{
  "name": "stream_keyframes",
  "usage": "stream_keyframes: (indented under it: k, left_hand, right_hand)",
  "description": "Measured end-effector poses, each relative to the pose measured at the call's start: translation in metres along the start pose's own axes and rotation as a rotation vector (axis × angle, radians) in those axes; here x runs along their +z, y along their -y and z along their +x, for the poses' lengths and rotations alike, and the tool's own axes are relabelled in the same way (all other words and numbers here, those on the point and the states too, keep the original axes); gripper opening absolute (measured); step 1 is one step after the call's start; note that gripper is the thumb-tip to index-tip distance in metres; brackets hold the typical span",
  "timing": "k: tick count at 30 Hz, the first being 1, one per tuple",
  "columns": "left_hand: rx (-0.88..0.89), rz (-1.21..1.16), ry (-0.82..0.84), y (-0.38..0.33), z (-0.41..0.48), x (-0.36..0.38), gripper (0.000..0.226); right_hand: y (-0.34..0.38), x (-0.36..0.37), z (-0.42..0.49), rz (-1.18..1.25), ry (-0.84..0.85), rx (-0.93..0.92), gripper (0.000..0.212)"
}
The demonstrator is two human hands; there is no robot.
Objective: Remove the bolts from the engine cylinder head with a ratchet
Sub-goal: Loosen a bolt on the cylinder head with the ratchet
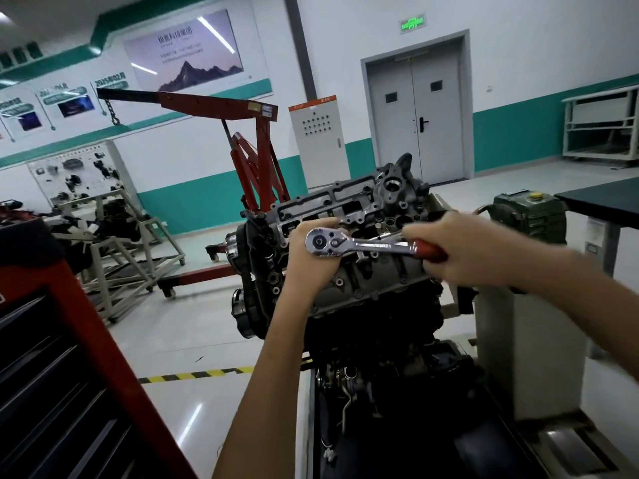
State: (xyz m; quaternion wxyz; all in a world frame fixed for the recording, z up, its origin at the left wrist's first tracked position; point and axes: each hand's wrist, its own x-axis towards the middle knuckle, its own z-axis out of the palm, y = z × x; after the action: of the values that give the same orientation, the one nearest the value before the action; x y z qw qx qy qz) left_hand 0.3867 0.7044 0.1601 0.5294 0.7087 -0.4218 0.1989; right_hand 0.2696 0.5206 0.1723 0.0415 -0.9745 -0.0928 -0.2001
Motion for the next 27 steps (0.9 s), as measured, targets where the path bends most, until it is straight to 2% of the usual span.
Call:
stream_keyframes:
  k: [2, 4, 6, 8, 9, 12, 14, 16, 17, 19, 20, 21, 23, 25, 27]
  left_hand:
    - [-0.045, -0.094, -0.138, 0.001, -0.004, 0.007, 0.048]
    - [-0.088, -0.103, -0.225, -0.001, -0.002, 0.015, 0.045]
    - [-0.099, -0.061, -0.229, -0.003, 0.001, 0.021, 0.042]
    - [-0.115, -0.033, -0.217, -0.004, 0.002, 0.022, 0.041]
    - [-0.122, -0.025, -0.211, -0.003, 0.003, 0.020, 0.040]
    - [-0.110, -0.022, -0.156, 0.003, 0.001, 0.008, 0.032]
    - [-0.081, -0.017, -0.067, 0.003, 0.001, 0.000, 0.024]
    - [-0.031, 0.047, 0.064, 0.001, 0.002, -0.006, 0.034]
    - [-0.010, 0.096, 0.113, -0.001, 0.005, -0.007, 0.040]
    - [-0.006, 0.140, 0.150, -0.003, 0.009, -0.007, 0.033]
    - [-0.006, 0.144, 0.140, -0.003, 0.009, -0.006, 0.028]
    - [-0.006, 0.139, 0.105, -0.003, 0.007, -0.003, 0.028]
    - [-0.033, 0.076, -0.029, -0.002, 0.000, 0.003, 0.029]
    - [-0.076, -0.023, -0.139, 0.000, -0.004, 0.008, 0.020]
    - [-0.098, -0.041, -0.148, 0.000, -0.002, 0.013, 0.013]
  right_hand:
    - [0.023, 0.034, -0.017, 0.264, -0.030, 0.065, 0.022]
    - [0.059, 0.070, -0.031, 0.590, -0.135, 0.139, 0.024]
    - [0.098, 0.100, -0.037, 0.888, -0.221, 0.216, 0.020]
    - [0.126, 0.114, -0.033, 1.074, -0.246, 0.254, 0.021]
    - [0.129, 0.114, -0.031, 1.093, -0.235, 0.245, 0.022]
    - [0.099, 0.090, -0.031, 0.844, -0.167, 0.153, 0.022]
    - [0.063, 0.062, -0.030, 0.688, -0.026, 0.074, 0.019]
    - [0.030, 0.030, -0.021, 0.479, 0.108, 0.026, 0.027]
    - [0.015, 0.015, -0.014, 0.320, 0.115, 0.013, 0.026]
    - [-0.004, -0.005, -0.001, 0.008, -0.001, -0.010, 0.015]
    - [-0.008, -0.007, 0.002, -0.073, -0.058, -0.005, 0.014]
    - [-0.009, -0.003, 0.001, -0.079, -0.074, 0.014, 0.014]
    - [0.005, 0.020, -0.011, 0.075, -0.053, 0.057, 0.020]
    - [0.037, 0.053, -0.029, 0.420, -0.107, 0.099, 0.027]
    - [0.077, 0.087, -0.038, 0.720, -0.237, 0.172, 0.024]
